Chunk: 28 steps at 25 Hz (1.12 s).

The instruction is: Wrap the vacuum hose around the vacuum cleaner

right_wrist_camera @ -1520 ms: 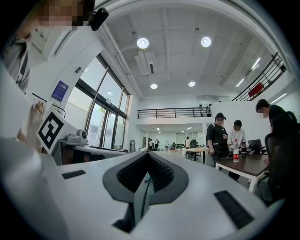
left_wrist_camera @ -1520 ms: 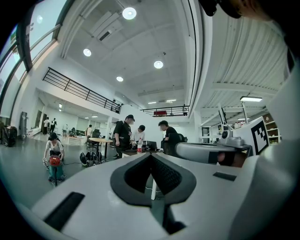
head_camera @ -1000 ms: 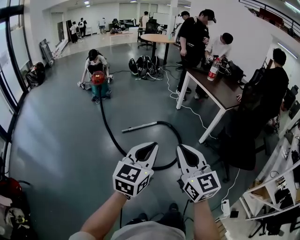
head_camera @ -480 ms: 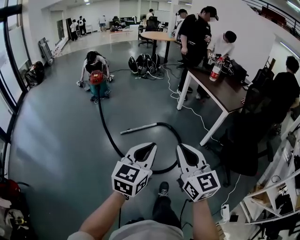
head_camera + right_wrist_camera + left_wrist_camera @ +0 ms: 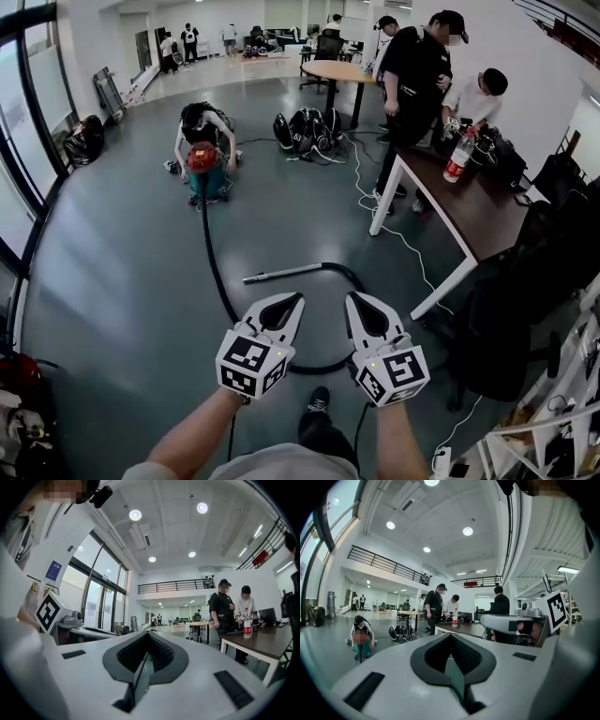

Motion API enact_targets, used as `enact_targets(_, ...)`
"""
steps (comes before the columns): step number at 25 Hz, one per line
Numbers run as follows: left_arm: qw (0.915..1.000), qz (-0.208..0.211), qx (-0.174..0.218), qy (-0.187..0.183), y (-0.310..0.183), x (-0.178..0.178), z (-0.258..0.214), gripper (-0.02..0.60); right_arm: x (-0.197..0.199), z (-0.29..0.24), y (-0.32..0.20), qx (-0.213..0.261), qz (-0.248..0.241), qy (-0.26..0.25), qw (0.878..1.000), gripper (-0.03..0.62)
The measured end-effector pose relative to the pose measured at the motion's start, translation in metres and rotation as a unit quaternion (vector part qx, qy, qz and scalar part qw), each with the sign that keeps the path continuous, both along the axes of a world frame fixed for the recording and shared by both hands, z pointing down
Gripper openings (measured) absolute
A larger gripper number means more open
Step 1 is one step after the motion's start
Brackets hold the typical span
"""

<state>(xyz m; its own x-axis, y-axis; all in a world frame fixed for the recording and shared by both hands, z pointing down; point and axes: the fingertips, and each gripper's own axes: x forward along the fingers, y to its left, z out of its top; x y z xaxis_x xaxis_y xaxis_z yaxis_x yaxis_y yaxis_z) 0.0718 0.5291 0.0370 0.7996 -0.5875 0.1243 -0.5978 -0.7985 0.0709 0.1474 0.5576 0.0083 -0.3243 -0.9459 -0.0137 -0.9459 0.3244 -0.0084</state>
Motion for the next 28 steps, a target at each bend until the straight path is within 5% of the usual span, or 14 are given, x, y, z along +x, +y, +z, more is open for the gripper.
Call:
enact_targets(14,0.9990,-0.039,-0.010,-0.017,-0.175,0.097,0.005,0.005,0.091,0.023,-0.180,-0.035,-0.056,-0.010,0.998,0.001)
enact_targets(28,0.9994,0.018,-0.019,-0.023,-0.266,0.083,0.031,0.005,0.073,0.041,-0.268,-0.050,-0.003,0.002,0.999,0.002)
